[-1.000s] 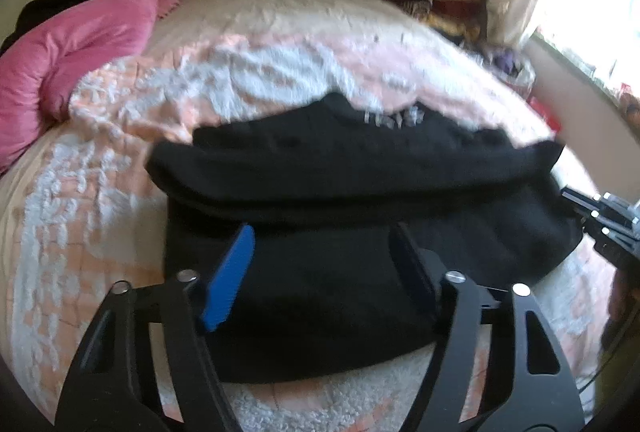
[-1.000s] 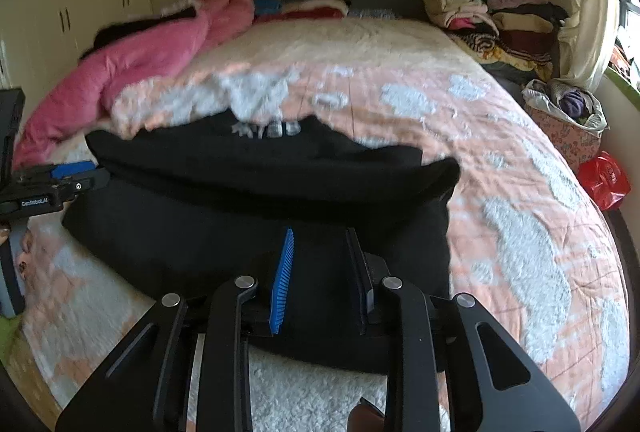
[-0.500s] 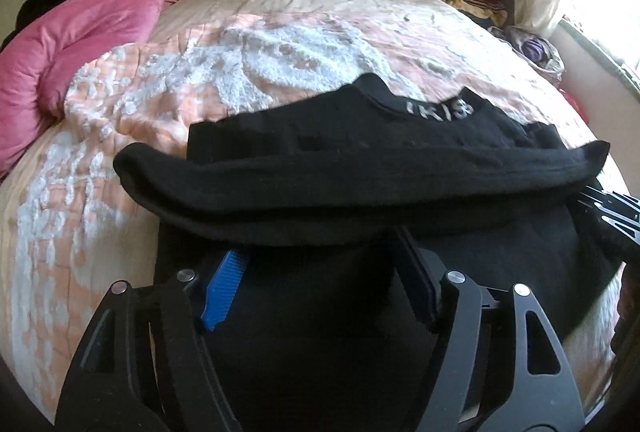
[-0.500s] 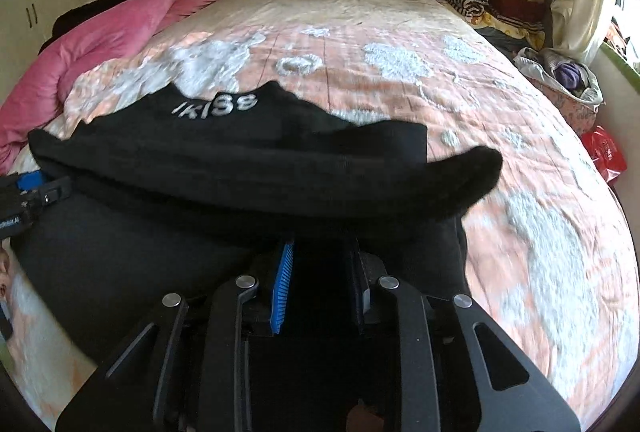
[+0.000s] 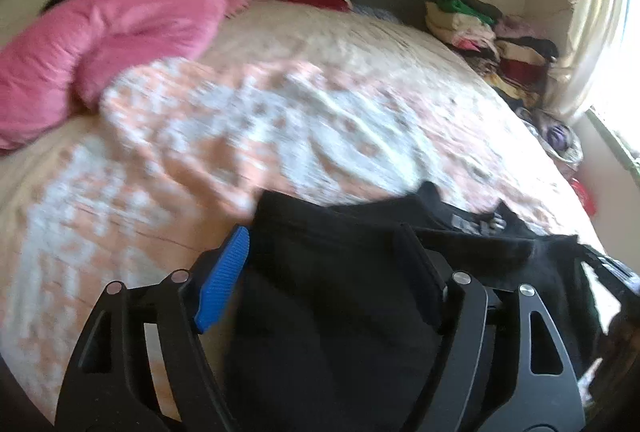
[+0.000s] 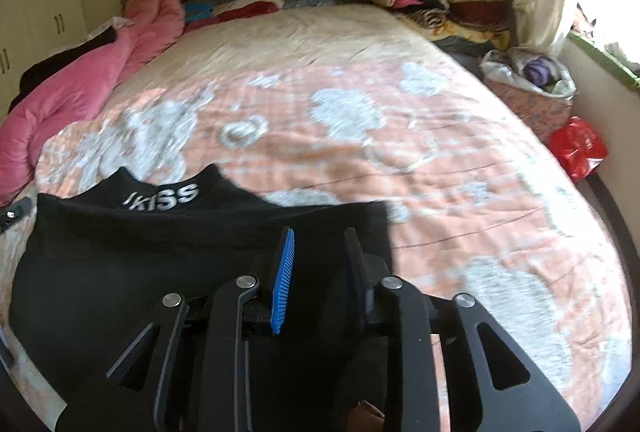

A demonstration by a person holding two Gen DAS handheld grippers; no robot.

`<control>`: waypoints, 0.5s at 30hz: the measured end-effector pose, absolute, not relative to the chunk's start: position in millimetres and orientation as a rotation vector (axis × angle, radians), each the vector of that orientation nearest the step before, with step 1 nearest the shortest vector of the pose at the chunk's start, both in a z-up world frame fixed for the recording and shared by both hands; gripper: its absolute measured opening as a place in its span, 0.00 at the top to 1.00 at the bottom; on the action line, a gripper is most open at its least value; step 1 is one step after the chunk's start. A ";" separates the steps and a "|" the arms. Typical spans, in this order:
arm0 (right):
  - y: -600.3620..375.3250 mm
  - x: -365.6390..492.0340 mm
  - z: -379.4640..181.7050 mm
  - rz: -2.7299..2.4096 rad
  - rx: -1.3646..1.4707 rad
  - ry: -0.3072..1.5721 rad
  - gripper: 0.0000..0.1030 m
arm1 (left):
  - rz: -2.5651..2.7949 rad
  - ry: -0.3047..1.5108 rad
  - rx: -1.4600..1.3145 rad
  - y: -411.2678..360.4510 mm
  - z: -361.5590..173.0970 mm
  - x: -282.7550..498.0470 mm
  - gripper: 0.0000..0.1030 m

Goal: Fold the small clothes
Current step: 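Open both tools and release the hem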

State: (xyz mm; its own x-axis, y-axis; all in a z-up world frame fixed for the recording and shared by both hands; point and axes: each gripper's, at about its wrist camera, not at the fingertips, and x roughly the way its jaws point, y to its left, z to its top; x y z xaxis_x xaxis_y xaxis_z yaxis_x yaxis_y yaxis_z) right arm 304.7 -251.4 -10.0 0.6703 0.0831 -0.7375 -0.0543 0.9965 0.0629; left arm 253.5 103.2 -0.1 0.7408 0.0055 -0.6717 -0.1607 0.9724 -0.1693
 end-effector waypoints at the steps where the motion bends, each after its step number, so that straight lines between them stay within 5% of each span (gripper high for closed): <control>1: -254.9 303.6 -9.8 0.070 0.029 0.833 0.72 | 0.109 0.727 -0.222 112.5 1.1 252.6 0.33; 3: -262.9 304.4 -11.9 0.041 0.014 0.845 0.52 | 0.118 0.758 -0.228 126.5 -2.3 255.9 0.30; 9: -272.3 316.4 -32.1 0.021 0.028 0.923 0.47 | 0.051 0.863 -0.267 140.2 -29.7 268.6 0.31; 11: -271.1 317.6 -35.9 0.030 0.037 0.923 0.59 | 0.032 0.875 -0.271 137.2 -36.4 270.0 0.44; 12: -270.6 317.2 -36.4 0.042 0.047 0.919 0.75 | 0.029 0.873 -0.268 135.8 -37.5 270.3 0.63; 13: -270.2 316.1 -35.4 0.056 0.062 0.911 0.80 | 0.021 0.866 -0.271 134.9 -37.4 270.0 0.83; 15: -269.4 312.7 -32.1 0.052 0.068 0.894 0.90 | -0.004 0.859 -0.285 134.5 -37.0 268.7 0.95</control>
State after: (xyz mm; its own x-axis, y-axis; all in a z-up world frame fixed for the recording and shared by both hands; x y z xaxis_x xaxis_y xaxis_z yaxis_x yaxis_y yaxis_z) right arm 312.7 -269.4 -32.1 0.6254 0.0734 -0.7768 -0.0166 0.9966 0.0807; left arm 268.7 134.5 -37.0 0.6555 -0.1179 -0.7459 -0.1108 0.9620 -0.2494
